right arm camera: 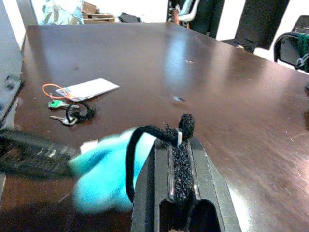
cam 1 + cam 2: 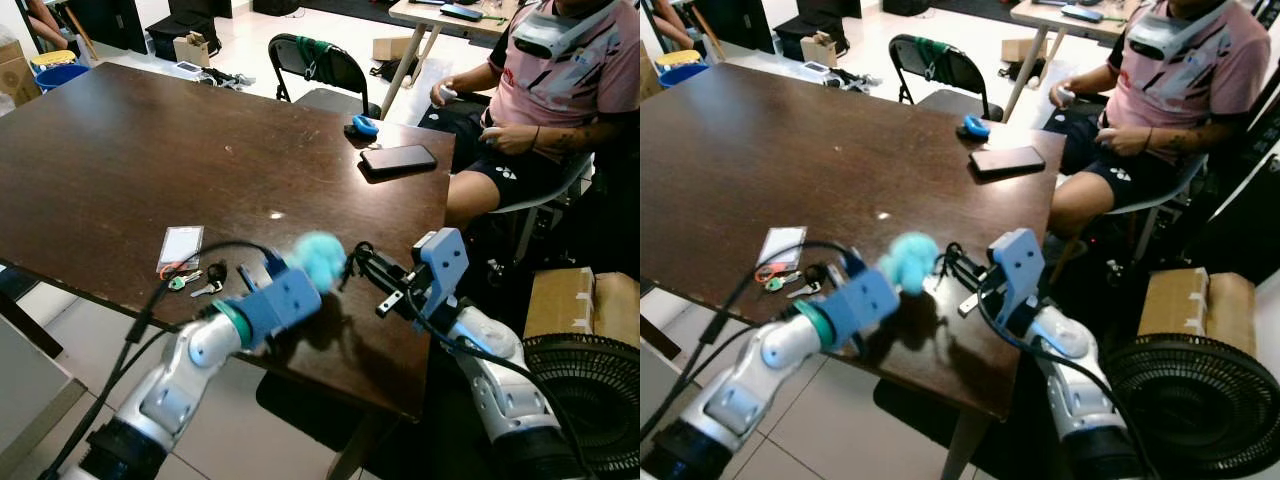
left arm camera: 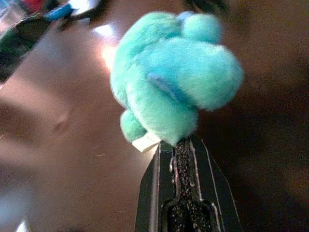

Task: Hang keys on a hook

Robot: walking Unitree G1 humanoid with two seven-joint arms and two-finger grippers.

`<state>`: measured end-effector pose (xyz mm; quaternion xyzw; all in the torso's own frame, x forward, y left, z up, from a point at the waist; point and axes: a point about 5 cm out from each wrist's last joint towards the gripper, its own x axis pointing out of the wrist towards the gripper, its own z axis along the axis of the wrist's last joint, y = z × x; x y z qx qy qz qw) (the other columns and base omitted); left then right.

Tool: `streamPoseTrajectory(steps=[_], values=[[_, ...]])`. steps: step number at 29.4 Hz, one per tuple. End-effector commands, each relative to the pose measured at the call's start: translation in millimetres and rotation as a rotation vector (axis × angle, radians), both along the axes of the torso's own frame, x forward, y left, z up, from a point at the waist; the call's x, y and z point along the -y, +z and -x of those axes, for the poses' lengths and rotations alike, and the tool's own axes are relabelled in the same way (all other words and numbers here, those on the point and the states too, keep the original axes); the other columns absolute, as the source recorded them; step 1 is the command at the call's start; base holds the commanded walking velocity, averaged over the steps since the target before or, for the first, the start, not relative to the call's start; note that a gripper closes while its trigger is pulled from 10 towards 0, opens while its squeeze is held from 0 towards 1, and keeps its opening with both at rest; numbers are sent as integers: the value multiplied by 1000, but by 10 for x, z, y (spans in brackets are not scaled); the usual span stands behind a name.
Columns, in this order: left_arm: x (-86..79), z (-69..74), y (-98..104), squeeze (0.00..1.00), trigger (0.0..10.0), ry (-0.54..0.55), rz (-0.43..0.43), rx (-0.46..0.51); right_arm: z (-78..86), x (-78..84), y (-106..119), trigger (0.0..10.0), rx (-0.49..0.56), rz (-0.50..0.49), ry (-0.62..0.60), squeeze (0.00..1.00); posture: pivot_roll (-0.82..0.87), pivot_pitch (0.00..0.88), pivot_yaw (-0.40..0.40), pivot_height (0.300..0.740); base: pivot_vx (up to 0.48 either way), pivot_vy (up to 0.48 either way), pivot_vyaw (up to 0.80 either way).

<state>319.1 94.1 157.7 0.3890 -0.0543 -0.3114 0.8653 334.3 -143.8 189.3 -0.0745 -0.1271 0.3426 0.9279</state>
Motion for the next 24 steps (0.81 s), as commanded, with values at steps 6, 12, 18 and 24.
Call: streamPoseTrajectory(steps=[6, 12, 18, 24], values=[[21, 33, -110, 43, 10000, 23, -65, -30, 0, 23, -26, 10000, -11, 2, -4, 0, 45, 146, 81, 740, 0, 0, 0], [-31, -26, -185, 1000, 10000, 142, 13, -115, -8, 15, -12, 10000, -6, 1, -2, 0, 41, 137, 80, 740, 0, 0, 0], [-108, 84, -88, 1000, 10000, 85, 124, -241, -3, 25, -22, 10000, -7, 2, -4, 0, 52, 132, 81, 740, 0, 0, 0], [-55, 204, 168, 1000, 10000, -74, 200, -305, -16, -6, -24, 10000, -8, 0, 5, 0, 59, 131, 78, 740, 0, 0, 0]])
